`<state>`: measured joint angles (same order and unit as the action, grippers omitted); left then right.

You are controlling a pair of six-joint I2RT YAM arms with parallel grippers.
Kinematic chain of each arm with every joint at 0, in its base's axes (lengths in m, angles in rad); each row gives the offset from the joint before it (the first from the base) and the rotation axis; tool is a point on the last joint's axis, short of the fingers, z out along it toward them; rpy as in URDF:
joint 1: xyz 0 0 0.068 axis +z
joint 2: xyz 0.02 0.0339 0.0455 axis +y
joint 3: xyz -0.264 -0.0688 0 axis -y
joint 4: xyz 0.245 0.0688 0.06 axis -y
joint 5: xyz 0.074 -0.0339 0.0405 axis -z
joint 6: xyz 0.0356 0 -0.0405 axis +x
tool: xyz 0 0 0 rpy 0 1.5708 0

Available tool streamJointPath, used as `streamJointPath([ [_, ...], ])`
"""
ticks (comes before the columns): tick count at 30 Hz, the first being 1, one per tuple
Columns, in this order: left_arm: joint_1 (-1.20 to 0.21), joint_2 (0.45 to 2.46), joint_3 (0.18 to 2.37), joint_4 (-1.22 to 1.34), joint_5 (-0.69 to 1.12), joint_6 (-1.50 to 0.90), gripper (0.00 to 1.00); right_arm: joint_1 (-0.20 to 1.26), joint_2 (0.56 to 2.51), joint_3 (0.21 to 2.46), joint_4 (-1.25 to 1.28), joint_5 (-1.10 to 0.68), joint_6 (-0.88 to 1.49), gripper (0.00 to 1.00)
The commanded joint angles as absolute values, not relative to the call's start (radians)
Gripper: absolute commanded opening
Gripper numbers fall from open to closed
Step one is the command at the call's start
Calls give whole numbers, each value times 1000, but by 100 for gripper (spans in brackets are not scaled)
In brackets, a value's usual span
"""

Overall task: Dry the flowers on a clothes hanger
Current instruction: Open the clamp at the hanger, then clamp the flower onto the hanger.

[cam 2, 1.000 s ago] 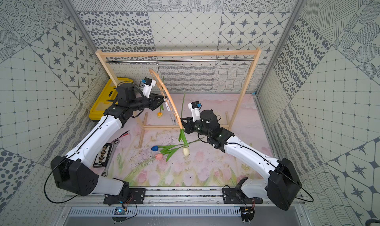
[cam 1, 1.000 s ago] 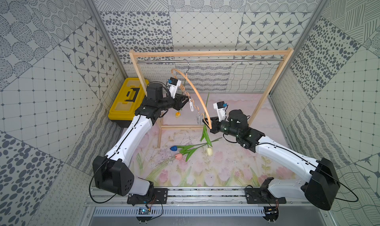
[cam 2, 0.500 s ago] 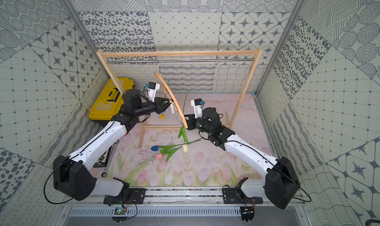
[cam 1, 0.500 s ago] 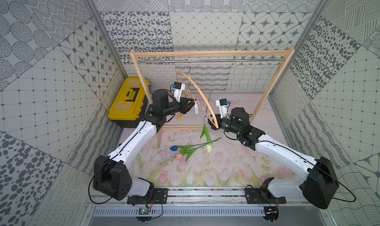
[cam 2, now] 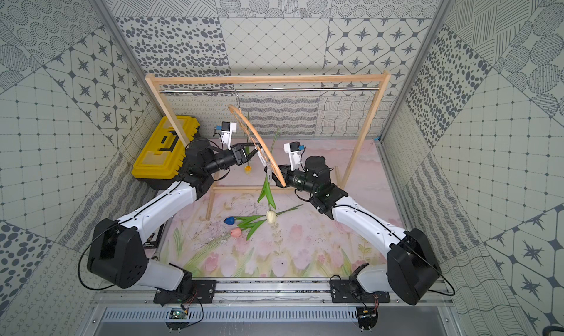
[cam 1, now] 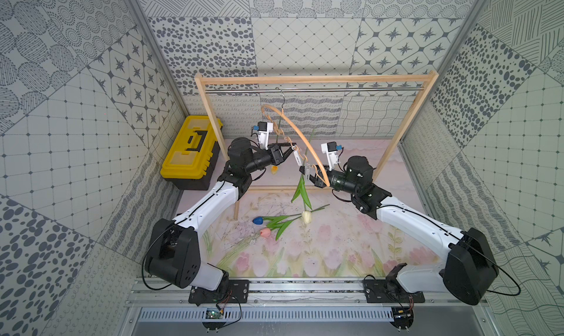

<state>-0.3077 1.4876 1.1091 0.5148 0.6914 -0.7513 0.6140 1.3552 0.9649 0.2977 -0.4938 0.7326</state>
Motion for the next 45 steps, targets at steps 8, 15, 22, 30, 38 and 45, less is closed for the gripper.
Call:
streamJointPath([
  [8, -312, 1592, 1136, 807, 900, -1044, 17, 532, 1357, 994, 317, -608, 732, 0],
  [15, -313, 1697, 1157, 1065, 971, -1249, 16, 532, 1329, 991, 270, -610, 695, 0],
  [22, -311, 1692, 1154, 1023, 990, -1225, 14, 531, 1335, 1019, 247, -623, 664, 0],
  [30, -313, 1646, 1148, 887, 980, -1120, 13, 529, 1351, 1070, 221, -641, 644, 0],
  [38, -314, 1648, 1155, 874, 985, -1110, 12, 531, 1391, 1121, 204, -664, 650, 0],
  [45, -314, 1645, 1154, 881, 982, -1105, 10, 523, 1362, 1070, 219, -617, 664, 0],
])
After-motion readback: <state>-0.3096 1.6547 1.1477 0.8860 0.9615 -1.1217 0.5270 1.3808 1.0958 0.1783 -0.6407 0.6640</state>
